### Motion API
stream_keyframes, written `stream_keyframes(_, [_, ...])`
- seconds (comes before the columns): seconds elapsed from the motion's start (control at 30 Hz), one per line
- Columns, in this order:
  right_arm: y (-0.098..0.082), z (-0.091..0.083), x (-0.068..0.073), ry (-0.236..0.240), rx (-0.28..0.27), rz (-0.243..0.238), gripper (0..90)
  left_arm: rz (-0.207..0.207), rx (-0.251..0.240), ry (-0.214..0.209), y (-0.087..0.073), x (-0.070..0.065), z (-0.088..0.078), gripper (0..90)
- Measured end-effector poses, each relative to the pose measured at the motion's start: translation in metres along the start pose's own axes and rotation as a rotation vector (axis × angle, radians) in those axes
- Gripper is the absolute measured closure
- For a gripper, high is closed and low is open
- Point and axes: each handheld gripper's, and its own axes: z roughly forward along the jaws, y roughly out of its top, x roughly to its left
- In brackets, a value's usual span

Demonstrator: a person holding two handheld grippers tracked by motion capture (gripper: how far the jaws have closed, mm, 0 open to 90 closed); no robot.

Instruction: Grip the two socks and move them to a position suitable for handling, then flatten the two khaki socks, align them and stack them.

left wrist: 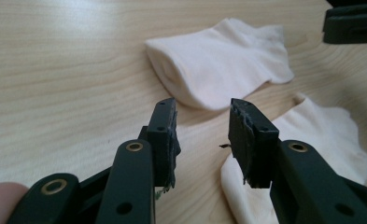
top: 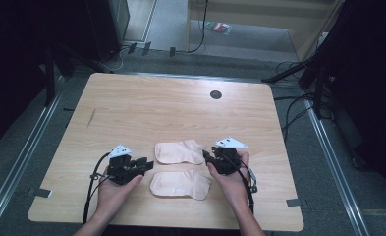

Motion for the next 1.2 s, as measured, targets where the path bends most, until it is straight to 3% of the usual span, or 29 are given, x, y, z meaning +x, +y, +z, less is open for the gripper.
stream_keyframes(0.3, [0.002,0.022,-0.009,-0.001,0.025,0.037,52.9,-0.008,0.012,-0.005,0.02,-0.003,0.016,59.5])
stream_keyframes(0.5, [0.004,0.032,-0.007,0.009,0.034,0.026,48.6,-0.017,0.023,-0.006,0.027,-0.005,0.023,58.0])
stream_keyframes(0.63, [0.005,0.036,-0.006,0.007,0.031,0.026,48.6,-0.005,0.012,0.036,0.029,-0.007,0.026,53.4])
stream_keyframes(1.0, [0.004,0.04,-0.004,0.026,0.041,0.016,51.7,-0.019,0.027,0.026,0.033,-0.006,0.034,54.6])
stream_keyframes(1.2, [0.004,0.041,-0.005,0.029,0.041,0.022,54.7,-0.023,0.04,0.047,0.032,-0.003,0.036,55.9])
